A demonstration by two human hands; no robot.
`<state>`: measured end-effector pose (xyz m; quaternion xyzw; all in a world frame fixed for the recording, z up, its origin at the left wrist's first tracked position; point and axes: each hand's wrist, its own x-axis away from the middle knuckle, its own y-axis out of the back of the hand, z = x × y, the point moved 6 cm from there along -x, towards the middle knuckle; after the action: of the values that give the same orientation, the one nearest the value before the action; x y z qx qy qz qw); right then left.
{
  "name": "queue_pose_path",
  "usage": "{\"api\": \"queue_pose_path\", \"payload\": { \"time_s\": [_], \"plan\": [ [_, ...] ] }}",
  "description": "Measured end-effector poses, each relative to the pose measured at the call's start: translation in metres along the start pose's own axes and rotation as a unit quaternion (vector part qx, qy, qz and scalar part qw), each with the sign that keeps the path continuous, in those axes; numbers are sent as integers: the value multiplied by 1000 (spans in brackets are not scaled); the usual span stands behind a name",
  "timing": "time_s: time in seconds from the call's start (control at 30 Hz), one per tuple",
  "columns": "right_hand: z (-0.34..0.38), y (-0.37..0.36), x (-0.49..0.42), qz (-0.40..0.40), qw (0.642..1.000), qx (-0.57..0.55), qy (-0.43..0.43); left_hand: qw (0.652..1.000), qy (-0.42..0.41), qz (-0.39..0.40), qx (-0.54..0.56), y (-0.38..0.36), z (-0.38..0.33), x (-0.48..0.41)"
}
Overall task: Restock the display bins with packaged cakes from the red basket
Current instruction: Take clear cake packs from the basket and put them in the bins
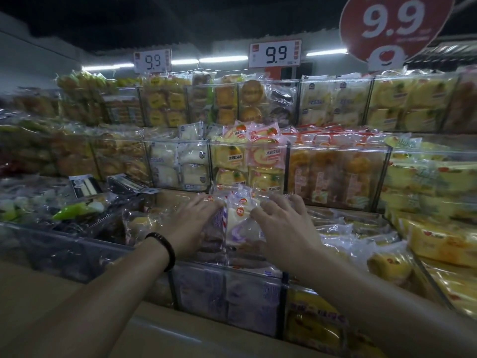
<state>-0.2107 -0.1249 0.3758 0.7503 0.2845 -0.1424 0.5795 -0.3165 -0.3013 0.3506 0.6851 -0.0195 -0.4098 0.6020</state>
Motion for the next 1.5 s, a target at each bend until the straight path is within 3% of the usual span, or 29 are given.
{"api": "queue_pose_path", "payload": {
  "time_s": [0.2, 0.3, 0.47, 0.67, 0.8, 0.9, 0.97, 1.1, 1.13, 1.33, 1.5],
  "plan": [
    [-5, 18, 56, -60, 996, -65, 4, 981, 99, -115, 119, 42, -27, 29],
    [-13, 23, 106, -100, 986, -131, -10, 963, 78, -177, 186, 55, -73, 63],
    [-24, 22, 213, -126, 958, -254, -31, 941, -16, -59, 333, 25, -187, 131],
    [-37, -57, 354, 31, 913, -358, -194, 900, -110, 223, 358, -98, -313, 180],
    [-54, -131, 440, 207, 841, -378, -327, 854, -147, 424, 262, -168, -363, 196],
    [-61, -185, 497, 346, 788, -353, -368, 812, -178, 521, 192, -208, -393, 202],
    [-59, -220, 531, 434, 754, -330, -367, 794, -188, 551, 178, -233, -407, 208],
    [-38, -289, 598, 617, 631, -313, -350, 786, -185, 569, 156, -273, -415, 216],
    [-33, -302, 610, 641, 615, -307, -341, 785, -189, 568, 157, -278, -417, 216],
    [-8, -356, 645, 700, 597, -265, -289, 764, -196, 601, 128, -300, -424, 215],
    [10, -379, 654, 699, 598, -274, -281, 751, -212, 616, 109, -305, -431, 218]
  ]
}}
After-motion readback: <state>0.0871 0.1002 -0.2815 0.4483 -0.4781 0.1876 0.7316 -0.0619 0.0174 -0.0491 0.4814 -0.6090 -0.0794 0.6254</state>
